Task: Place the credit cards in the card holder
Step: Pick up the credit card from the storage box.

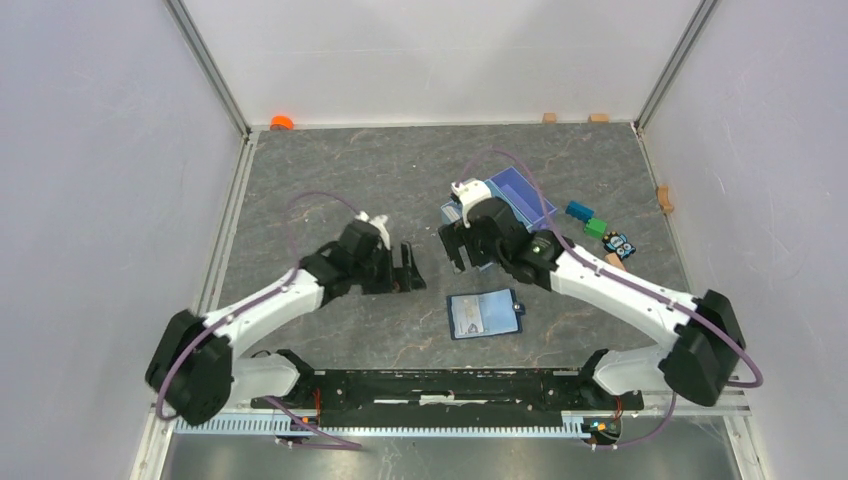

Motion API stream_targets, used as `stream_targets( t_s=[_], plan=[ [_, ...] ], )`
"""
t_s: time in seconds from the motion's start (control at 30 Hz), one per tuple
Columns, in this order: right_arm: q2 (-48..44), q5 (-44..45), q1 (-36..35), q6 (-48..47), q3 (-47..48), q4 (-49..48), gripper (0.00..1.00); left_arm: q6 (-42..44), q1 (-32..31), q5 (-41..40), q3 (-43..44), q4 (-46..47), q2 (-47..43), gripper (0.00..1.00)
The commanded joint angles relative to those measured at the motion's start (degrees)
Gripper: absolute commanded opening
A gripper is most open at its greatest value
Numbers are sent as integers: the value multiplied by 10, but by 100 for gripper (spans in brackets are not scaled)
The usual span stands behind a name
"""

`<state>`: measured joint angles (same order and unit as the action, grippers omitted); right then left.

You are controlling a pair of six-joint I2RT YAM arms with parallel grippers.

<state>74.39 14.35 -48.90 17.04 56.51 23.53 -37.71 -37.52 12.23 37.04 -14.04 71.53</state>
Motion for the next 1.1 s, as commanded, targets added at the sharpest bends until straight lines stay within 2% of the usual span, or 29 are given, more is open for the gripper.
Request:
stream_targets(
  t_s=[0.0, 0.17, 0.2, 0.37, 0.5, 0.67, 0.83, 1.07],
  plan=[
    [74, 19, 32, -98, 81, 15, 97, 120, 84, -6, 102, -173, -89, 100],
    [175, 21, 53, -141, 169, 6, 98, 222, 145, -58, 198, -272, -103, 100],
    [202, 27, 54, -147, 190, 7, 98, 221, 146, -75, 202, -271, -99, 100],
    [302, 98, 55, -165, 269, 5, 98, 212, 161, -52, 165, -211, -86, 100],
    [355, 145, 56, -194, 310, -3, 98, 218, 181, -37, 160, -204, -81, 100],
    [408, 110, 57, -178, 342, 7, 98, 222, 182, -42, 158, -204, -88, 100],
    [442, 74, 58, -156, 341, 11, 93, 222, 184, -44, 154, -204, -91, 100],
    [450, 49, 57, -145, 339, 13, 90, 222, 184, -41, 153, -202, -94, 100]
  ],
)
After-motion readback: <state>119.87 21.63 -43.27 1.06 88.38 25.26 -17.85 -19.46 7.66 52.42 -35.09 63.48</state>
